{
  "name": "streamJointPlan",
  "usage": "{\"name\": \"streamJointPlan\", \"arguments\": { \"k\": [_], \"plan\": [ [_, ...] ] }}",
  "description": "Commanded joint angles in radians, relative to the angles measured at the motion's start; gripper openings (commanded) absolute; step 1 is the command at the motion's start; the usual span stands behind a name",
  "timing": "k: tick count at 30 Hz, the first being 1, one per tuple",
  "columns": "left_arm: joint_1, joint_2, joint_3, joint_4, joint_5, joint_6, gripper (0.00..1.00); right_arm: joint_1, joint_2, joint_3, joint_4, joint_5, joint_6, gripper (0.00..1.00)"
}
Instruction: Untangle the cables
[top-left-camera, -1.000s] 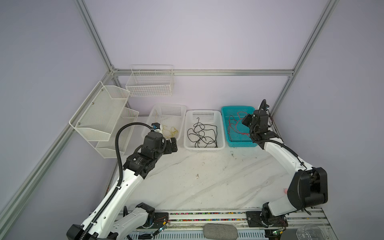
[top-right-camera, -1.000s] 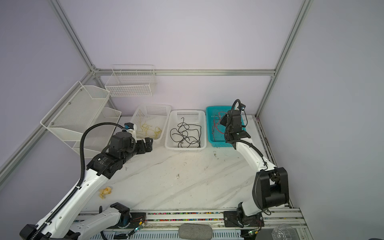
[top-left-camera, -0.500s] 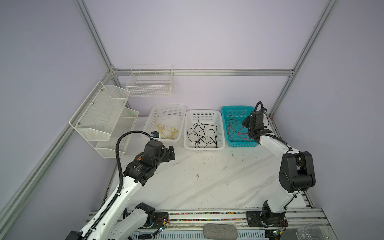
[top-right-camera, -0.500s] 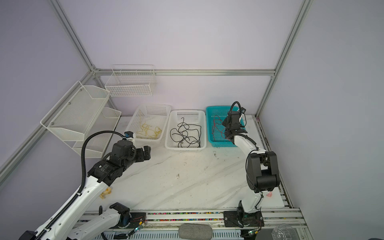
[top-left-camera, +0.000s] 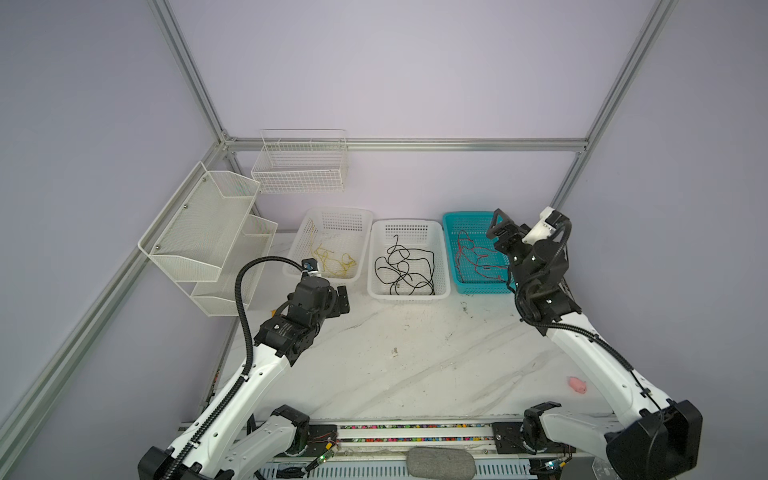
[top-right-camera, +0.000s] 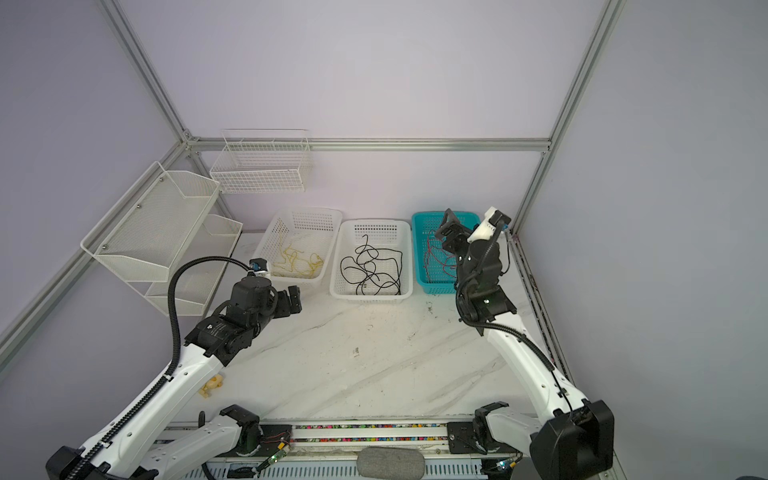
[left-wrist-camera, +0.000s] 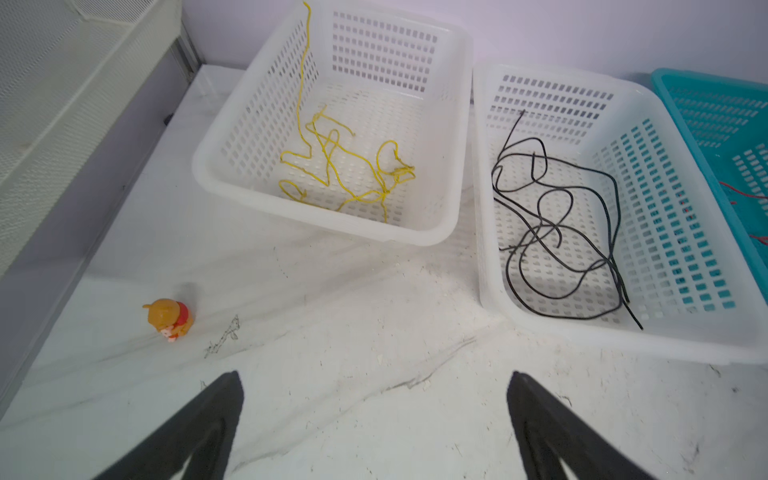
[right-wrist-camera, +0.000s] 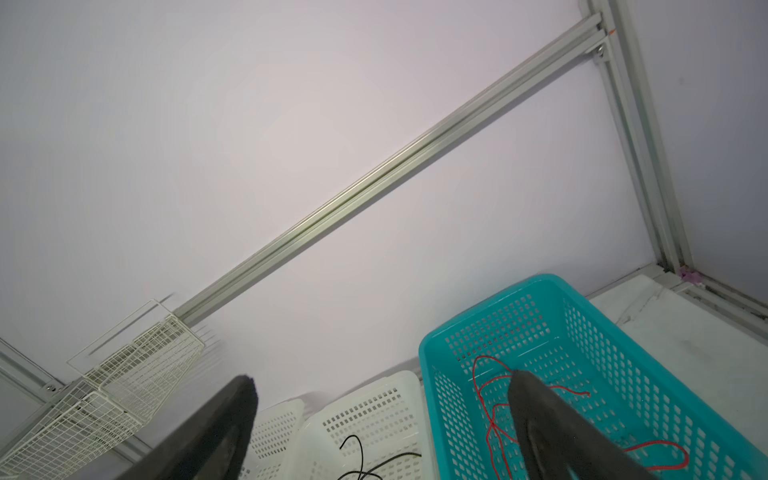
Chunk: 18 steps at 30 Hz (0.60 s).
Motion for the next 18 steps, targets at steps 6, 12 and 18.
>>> {"name": "streamJointPlan", "arguments": {
  "k": [6,12,18],
  "plan": [
    [0.023,0.067,-0.129,0.304,-0.271,0.182,1.0,0.033,-0.11,-0.267,0.296,0.272,-0.27,0.97],
    [0.187,0.105,-0.274,0.536,-0.212,0.198,1.0,0.023,-0.001,-0.39,0.439,0.386,-0.388,0.97],
    [0.268,0.103,-0.398,0.787,-0.168,0.235,1.0,-0.019,0.136,-0.445,0.555,0.395,-0.467,0.97]
  ]
}}
